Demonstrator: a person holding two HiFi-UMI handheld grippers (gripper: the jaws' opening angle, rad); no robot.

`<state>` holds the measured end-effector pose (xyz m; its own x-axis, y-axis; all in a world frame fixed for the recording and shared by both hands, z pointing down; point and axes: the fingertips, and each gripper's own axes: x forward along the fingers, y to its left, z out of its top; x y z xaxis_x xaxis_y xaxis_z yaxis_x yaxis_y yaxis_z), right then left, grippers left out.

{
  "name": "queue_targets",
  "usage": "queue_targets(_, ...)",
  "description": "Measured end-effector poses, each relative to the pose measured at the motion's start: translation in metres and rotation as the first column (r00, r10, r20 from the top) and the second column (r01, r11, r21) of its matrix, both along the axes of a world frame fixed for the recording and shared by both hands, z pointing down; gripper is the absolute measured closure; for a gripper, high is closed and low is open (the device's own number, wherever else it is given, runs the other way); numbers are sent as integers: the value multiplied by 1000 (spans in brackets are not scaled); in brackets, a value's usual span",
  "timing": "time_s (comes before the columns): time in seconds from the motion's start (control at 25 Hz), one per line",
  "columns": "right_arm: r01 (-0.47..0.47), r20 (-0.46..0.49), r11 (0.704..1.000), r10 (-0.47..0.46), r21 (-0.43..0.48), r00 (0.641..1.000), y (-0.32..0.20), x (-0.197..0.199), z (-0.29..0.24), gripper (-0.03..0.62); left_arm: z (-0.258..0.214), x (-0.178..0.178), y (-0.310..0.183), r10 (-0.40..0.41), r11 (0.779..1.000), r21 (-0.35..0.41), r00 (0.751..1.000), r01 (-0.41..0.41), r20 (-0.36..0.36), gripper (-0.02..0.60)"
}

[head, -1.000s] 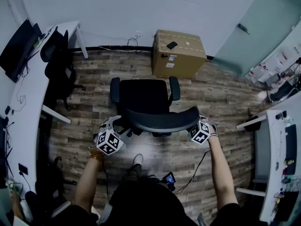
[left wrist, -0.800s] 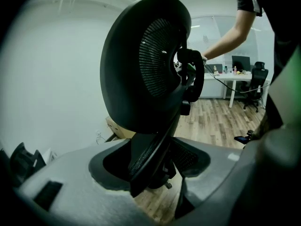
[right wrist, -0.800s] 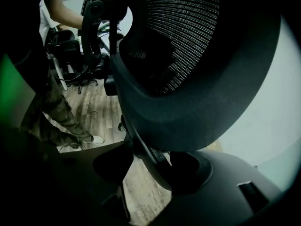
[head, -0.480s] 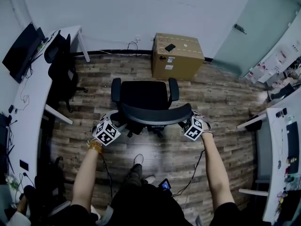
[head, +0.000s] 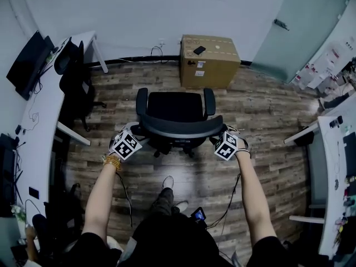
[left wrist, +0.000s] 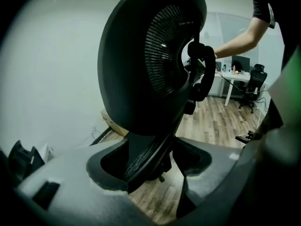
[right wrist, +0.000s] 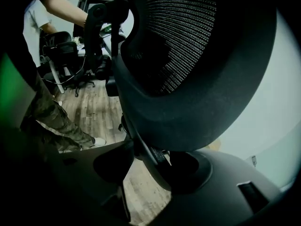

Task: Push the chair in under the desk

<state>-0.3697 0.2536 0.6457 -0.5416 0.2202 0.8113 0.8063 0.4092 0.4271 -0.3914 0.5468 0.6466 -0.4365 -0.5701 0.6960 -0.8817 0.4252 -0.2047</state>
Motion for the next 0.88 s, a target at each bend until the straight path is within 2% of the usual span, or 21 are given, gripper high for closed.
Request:
queue_targets(0.6,-122,34,992,122,-16,992,-48,79,2,350,7,40,-48,113,993,-28,993,-114,-12,273)
queue_targets(0.88,-201,39,979,201,-22,979,-70,111,4,350,1,50,-77,227,974,-28,974,-227,13,284)
